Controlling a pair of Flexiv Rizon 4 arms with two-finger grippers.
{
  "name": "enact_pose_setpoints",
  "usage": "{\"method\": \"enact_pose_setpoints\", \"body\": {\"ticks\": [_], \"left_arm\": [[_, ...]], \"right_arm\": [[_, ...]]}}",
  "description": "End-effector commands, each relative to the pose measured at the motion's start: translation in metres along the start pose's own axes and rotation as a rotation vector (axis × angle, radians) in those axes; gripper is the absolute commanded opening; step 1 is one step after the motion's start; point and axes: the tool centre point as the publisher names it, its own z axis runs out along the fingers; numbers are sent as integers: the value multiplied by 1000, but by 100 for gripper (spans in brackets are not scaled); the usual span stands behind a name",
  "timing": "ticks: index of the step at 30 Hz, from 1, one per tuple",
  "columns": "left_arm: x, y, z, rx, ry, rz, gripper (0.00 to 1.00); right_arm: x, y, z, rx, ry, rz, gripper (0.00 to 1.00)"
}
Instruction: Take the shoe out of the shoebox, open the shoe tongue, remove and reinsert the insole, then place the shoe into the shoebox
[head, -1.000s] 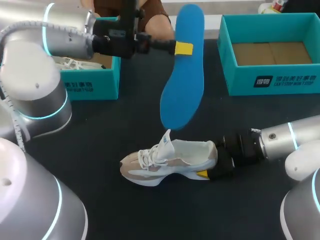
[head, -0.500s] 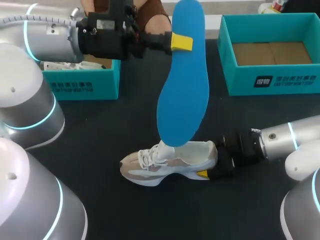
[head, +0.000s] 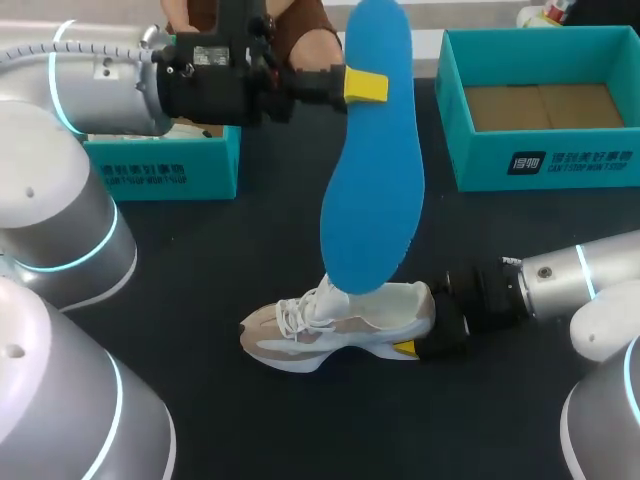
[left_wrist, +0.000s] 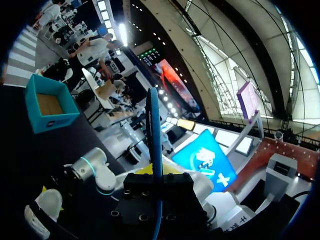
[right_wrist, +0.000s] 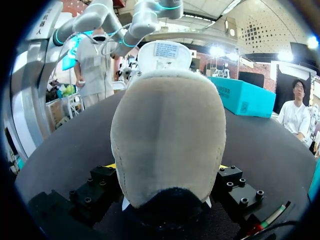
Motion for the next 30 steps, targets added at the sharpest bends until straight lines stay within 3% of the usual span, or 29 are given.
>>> {"method": "enact_pose_setpoints", "body": {"ticks": [1, 6, 30], "left_arm": [[8, 10, 11, 16, -70, 14, 0], [16, 14, 20, 79, -87, -8, 0], [34, 26, 29, 32, 14, -168, 0]], "right_arm": [[0, -2, 3, 6, -1, 0, 0], [0, -2, 3, 6, -1, 0, 0], [0, -2, 3, 6, -1, 0, 0]]}}
